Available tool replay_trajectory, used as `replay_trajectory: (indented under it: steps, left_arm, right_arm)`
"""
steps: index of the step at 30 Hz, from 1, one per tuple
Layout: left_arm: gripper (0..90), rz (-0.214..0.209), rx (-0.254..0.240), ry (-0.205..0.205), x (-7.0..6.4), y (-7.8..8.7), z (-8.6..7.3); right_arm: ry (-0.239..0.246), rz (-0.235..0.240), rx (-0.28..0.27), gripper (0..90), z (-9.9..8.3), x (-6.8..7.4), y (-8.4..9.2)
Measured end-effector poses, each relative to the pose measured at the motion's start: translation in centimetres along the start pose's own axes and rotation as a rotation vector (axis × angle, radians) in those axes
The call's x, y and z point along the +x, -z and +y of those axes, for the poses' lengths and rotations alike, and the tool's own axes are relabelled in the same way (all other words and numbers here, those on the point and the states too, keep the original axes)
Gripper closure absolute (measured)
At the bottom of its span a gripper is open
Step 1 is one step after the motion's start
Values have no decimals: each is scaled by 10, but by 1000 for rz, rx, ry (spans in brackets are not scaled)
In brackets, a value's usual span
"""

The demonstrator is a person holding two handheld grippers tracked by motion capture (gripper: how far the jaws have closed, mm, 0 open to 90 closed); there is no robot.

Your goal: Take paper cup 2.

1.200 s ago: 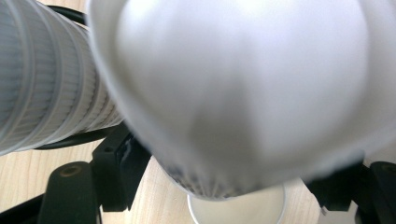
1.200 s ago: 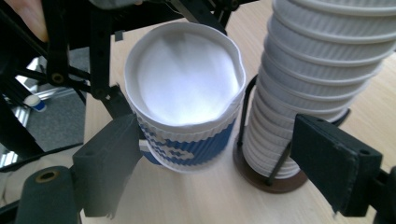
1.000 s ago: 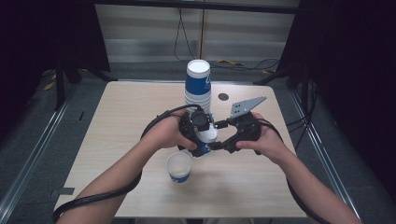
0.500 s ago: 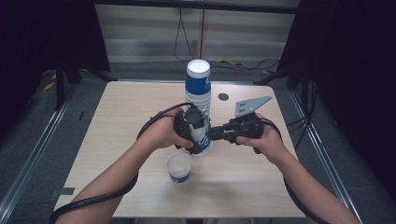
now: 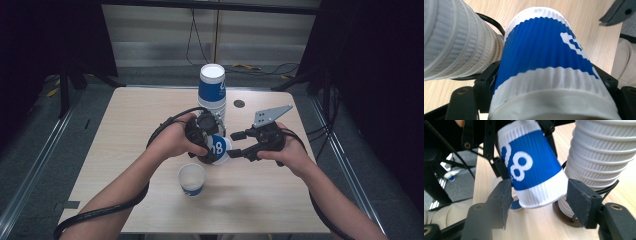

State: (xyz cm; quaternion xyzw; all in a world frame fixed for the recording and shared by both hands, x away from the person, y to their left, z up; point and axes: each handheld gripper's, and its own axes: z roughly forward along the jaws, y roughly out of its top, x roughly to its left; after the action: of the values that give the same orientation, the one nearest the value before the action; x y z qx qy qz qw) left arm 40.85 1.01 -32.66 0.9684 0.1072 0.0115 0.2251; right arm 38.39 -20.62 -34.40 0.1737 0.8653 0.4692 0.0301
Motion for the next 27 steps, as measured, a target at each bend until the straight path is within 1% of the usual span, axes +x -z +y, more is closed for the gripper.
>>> replay_trajectory:
  steps: [1,2,3,5,6,7,8,9,10,12,14,15,16,17,18,20,22,25,26,27]
  left_arm:
    - [250,-3,3,20,-1,0,0]
    - [250,2,4,7,0,1,0]
    - [250,-2,9,13,0,0,0]
    - [250,0,4,12,0,0,0]
    - [250,-3,3,13,0,1,-1]
    - [250,5,3,14,0,1,-1]
    - [249,5,4,18,0,2,-1]
    - [249,-5,6,8,1,3,-1]
    - [249,1,4,8,1,3,-1]
    - [249,3,0,8,1,4,-2]
    - [249,1,-4,25,0,6,-3]
    - [249,1,-5,12,1,7,-2]
    - [249,1,-6,10,1,8,-3]
    - [249,1,-5,22,1,8,-3]
    - [249,2,6,1,1,8,-3]
    - [249,-6,2,9,0,8,-4]
    - [249,-7,0,-4,-1,8,-3]
    - [249,-12,-5,-9,-1,8,-2]
    - [249,-17,-4,-4,-1,8,-2]
    - [249,-20,-4,-9,0,8,-2]
  right_arm:
    - [8,1,5,374,0,0,-1]
    - [20,1,18,371,0,1,-1]
    - [24,5,23,371,0,1,-2]
    - [28,11,36,367,0,3,-5]
    - [31,6,44,353,0,3,-5]
    - [30,-2,51,332,-1,3,-6]
    - [21,4,50,330,-2,2,-7]
    - [15,7,50,330,-2,2,-8]
    - [20,1,55,329,-3,2,-8]
    - [25,3,58,321,-3,2,-9]
    - [16,1,66,289,-4,2,-11]
    - [14,1,68,289,-5,1,-11]
    - [13,1,70,288,-5,1,-12]
    - [13,2,72,286,-6,2,-13]
    - [19,-1,75,282,-6,1,-13]
    - [25,0,80,262,-6,2,-15]
    - [36,-4,80,240,-5,2,-16]
    - [49,3,89,215,-5,1,-18]
    - [48,3,101,197,-5,2,-20]
    - [52,1,105,195,-6,2,-21]
